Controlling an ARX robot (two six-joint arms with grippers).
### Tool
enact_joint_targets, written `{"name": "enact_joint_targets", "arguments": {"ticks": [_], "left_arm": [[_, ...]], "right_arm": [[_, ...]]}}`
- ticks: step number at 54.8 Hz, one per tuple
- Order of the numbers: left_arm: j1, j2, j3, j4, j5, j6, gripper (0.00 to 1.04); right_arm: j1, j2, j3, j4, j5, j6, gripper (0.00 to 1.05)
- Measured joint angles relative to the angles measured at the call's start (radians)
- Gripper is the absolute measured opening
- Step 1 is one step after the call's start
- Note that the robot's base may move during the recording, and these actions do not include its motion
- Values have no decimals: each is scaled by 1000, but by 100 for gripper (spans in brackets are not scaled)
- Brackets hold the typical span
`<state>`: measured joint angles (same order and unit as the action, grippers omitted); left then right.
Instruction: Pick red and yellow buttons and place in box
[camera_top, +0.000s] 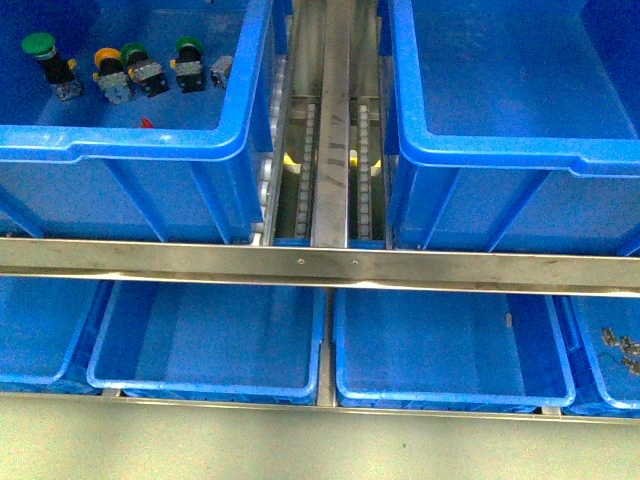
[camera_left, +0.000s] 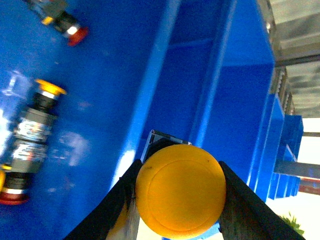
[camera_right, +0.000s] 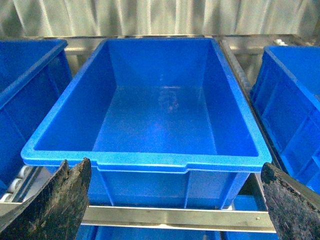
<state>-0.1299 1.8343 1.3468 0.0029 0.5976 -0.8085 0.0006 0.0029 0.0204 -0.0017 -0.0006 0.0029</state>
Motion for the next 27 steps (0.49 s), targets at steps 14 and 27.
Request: {"name": "enact_joint_targets", "arguments": {"ticks": [14,27], "left_arm": [[-170,21,63,34,-11,-87,34],[-287,114,174,50,-45,-176,34]], "right_arm": [[0,0,0,0,0,0,98],[0,0,0,0,0,0,98]]}}
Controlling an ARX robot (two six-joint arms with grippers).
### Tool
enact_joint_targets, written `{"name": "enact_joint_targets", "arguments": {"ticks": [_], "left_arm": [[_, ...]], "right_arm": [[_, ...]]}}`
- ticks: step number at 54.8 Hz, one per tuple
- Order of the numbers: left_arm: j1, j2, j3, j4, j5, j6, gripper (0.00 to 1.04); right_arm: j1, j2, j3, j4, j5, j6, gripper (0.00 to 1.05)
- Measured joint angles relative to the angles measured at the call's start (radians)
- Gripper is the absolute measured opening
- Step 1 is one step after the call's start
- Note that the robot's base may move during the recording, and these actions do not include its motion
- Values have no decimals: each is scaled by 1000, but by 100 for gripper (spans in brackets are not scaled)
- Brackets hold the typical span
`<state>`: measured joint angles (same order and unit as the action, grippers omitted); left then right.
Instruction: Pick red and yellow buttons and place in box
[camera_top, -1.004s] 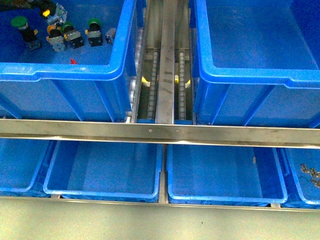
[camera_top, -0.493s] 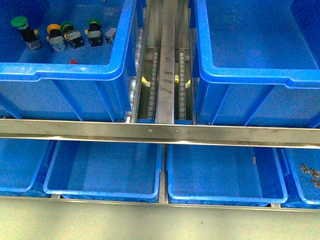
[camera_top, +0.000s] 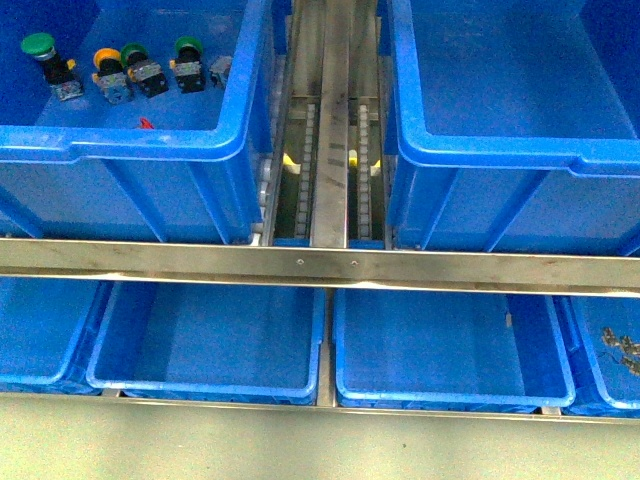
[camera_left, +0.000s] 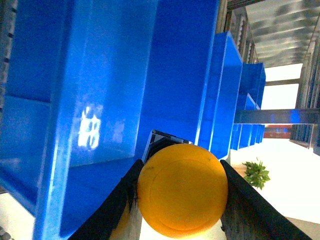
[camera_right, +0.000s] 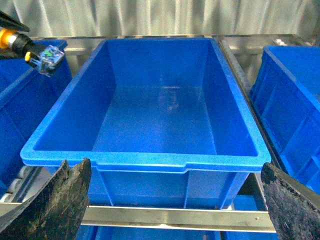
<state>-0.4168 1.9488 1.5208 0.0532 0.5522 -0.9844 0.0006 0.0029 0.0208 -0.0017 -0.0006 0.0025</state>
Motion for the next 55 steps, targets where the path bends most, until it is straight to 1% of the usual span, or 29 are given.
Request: {"name": "enact_joint_targets", "arguments": {"ticks": [12,25,26,28,29,31,32,36,39,42,46,48,55], "left_arm": [[-77,53,55,-5,-2,-31,34],[-105,88,91,-56,-4,-20,34],[-106,90,93,-60,-4,-18,34],[-106,94,96,-60,-5,-14,34],[-106,96,98,-60,-4,-13,34],[-105,98,99,-61,-6,-9,34],[-104,99,100,-64,-10,-7,34],[-104,99,106,-69,-8,-6,34],[-104,101,118,-71,-6,-6,34],[-104,101,124,-71,-5,-7,34],[-103,101,139,-73,-3,-8,34],[-101,101,146,-74,-3,-8,34],[-99,101,164,-83,-2,-8,34]], "right_arm": [[0,0,0,0,0,0,98],[0,0,0,0,2,0,98],[4,6,3,-6,19,-5,98],[37,63,32,-81,137,-34,98],[44,85,42,-93,169,-51,98],[48,208,75,-65,266,-108,98],[42,274,93,-24,278,-134,98],[23,505,155,158,225,-262,98],[23,682,216,302,140,-352,98],[32,810,269,394,68,-420,98],[50,940,325,474,-6,-499,98],[60,1015,361,501,-63,-541,98],[86,1171,444,529,-198,-658,98]]}}
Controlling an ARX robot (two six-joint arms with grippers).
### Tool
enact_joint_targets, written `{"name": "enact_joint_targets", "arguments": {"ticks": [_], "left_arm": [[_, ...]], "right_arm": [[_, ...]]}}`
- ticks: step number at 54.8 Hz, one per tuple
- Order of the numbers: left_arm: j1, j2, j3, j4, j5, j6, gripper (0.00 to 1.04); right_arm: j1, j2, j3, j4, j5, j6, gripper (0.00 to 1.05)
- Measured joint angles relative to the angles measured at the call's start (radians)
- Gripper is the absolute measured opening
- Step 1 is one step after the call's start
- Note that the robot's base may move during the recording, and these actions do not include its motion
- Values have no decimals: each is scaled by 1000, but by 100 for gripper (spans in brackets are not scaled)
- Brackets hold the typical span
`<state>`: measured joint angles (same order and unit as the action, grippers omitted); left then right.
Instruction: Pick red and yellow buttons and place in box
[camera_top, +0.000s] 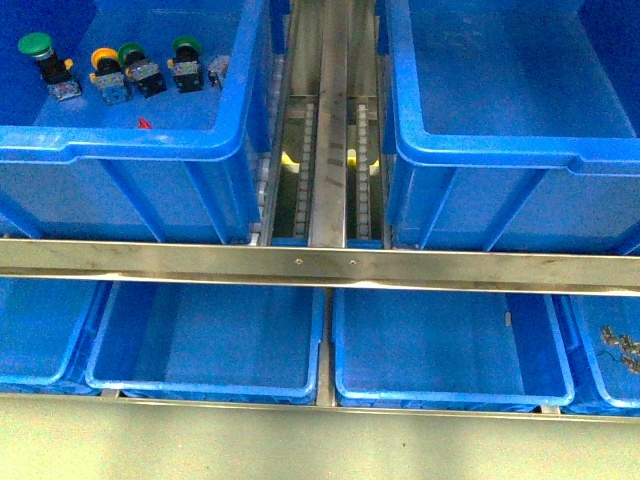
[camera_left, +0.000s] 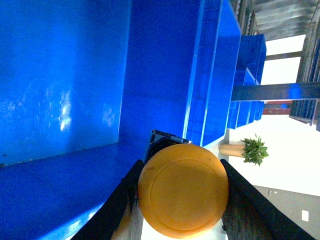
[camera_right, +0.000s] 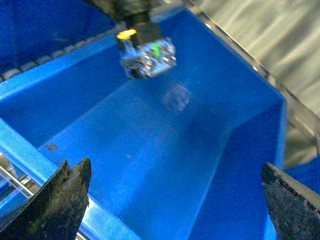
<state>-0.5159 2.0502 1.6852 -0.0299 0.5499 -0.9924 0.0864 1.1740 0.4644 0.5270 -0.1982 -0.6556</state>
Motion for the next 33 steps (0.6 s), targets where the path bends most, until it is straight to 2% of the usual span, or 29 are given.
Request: {"name": "enact_joint_targets", "arguments": {"ticks": [5,16,33], "left_arm": [[0,0,6,-8,3,0,34],[-6,0,9,-10,23,-10,34],[-18,0,11,-5,31,-31,34]], "right_arm": [[12,89,67,3,-72,-100,98],[25,223,208,-43,-159,-344,98],[57,356,322,-44,-180,-476,98]]}}
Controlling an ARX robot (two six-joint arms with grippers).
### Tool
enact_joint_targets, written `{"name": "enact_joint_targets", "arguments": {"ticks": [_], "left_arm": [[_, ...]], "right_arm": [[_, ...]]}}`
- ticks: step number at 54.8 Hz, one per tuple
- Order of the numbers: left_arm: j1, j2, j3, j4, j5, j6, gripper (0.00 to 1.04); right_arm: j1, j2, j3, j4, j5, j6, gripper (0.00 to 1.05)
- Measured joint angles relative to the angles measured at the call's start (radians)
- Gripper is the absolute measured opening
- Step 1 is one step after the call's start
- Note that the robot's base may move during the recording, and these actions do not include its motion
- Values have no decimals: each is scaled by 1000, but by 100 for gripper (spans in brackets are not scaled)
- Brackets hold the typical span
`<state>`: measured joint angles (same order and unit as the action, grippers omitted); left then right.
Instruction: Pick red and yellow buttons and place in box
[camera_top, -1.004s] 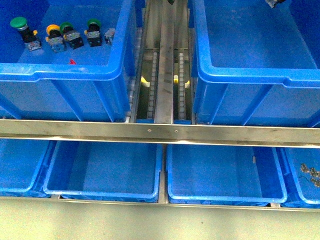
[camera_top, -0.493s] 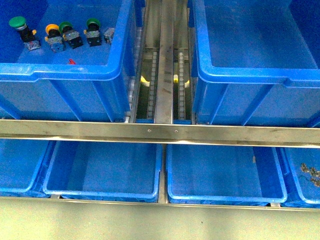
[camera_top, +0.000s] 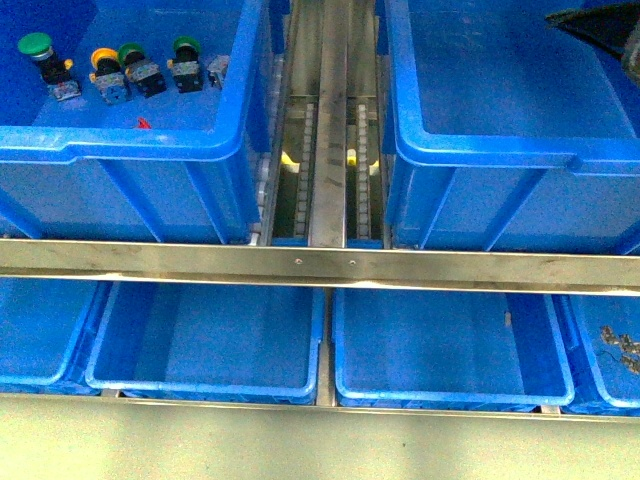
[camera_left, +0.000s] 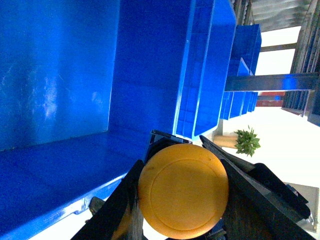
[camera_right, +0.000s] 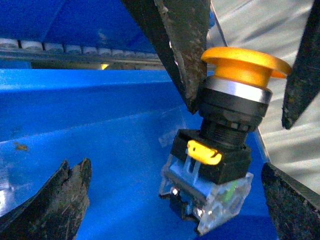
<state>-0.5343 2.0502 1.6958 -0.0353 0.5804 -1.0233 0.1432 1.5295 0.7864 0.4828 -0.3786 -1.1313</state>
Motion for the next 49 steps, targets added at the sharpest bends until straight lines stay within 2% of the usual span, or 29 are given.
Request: {"name": "enact_joint_targets", "arguments": {"ticks": [26,45,49], "left_arm": [[5,0,2,2,3,-3,34],[8,0,2,2,8,-2,34],[8,0,2,3,8,-2,34]], "right_arm": [[2,61,79,17,19,-6,97],[9,61,80,24,33,25,48],[10,61,80,26,38,29,43]]}}
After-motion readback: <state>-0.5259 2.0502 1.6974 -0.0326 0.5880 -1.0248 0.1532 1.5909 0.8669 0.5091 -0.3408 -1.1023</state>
